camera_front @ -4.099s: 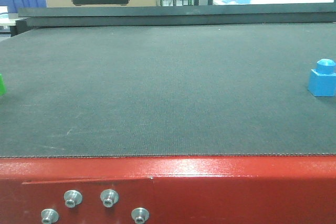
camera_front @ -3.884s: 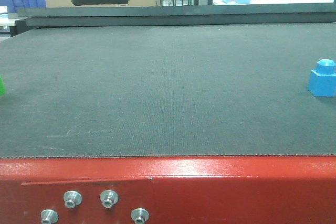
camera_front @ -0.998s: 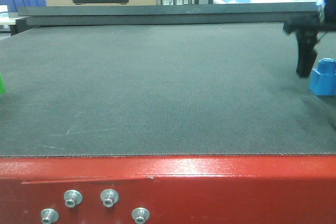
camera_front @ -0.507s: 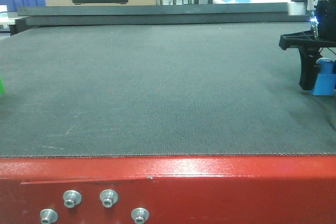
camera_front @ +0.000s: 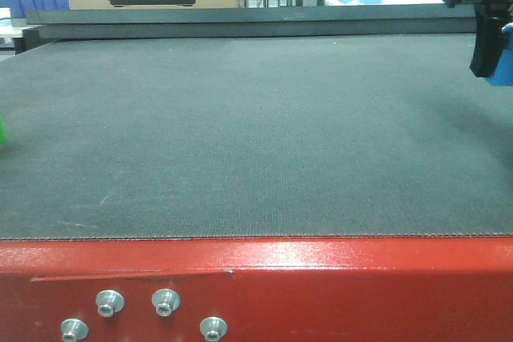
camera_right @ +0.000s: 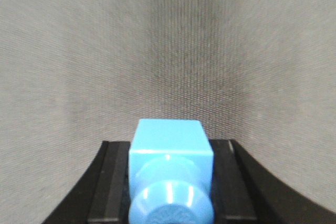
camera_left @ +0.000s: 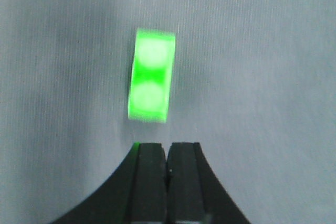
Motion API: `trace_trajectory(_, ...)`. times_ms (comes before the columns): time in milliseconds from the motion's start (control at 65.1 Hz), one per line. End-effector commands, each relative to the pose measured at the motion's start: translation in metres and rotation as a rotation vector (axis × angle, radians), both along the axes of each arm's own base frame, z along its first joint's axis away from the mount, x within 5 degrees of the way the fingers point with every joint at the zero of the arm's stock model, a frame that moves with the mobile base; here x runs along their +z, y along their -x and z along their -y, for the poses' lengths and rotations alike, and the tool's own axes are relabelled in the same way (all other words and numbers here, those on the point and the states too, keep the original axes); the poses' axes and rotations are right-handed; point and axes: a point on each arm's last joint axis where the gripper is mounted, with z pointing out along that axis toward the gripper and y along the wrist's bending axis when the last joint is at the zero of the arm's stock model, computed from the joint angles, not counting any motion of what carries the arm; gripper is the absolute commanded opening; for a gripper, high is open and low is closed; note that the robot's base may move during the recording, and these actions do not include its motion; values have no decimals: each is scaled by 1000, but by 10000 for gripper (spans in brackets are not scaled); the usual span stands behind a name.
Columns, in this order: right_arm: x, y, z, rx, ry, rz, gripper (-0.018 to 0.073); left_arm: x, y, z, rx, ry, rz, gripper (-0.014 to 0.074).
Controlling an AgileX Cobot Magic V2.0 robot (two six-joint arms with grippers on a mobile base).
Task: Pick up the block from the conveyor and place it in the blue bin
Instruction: 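Lower both grippers and close left on green block, right on blue block, then lift both held blocks up off the conveyor belt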
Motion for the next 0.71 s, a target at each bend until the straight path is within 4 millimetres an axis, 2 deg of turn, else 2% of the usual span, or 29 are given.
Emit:
trace_trajectory(0, 6, 2, 2, 2, 13, 14, -162, -5, -13, -1, -51, 4, -11, -37)
trace_trajectory(46, 6, 2, 2, 2, 13, 12, -162, -10, -19, 0, -56, -2, -15, 17)
trace_trajectory(123, 4, 2, 2, 3, 13, 6, -162, -22, -29, 1, -64, -15, -15, 216)
trace_trajectory(215, 3, 3, 2, 3, 14, 3, -162, -37, -36, 0, -69, -27, -49, 391)
trace_trajectory(322, 2, 3, 2, 3, 14, -4, -162, -53, -41, -3, -74, -47, -97, 482)
trace_trajectory(430, 1, 4, 2, 3, 15, -6, -162, -73, -48, -5, -82, -71, -146, 475)
trace_trajectory(522, 1, 4, 2, 3, 15, -6, -162, -85, -52, -6, -86, -80, -163, 416)
trace_trajectory(691, 1, 4, 3, 3, 15, -11, -162, -91, -54, -5, -81, -65, -171, 176)
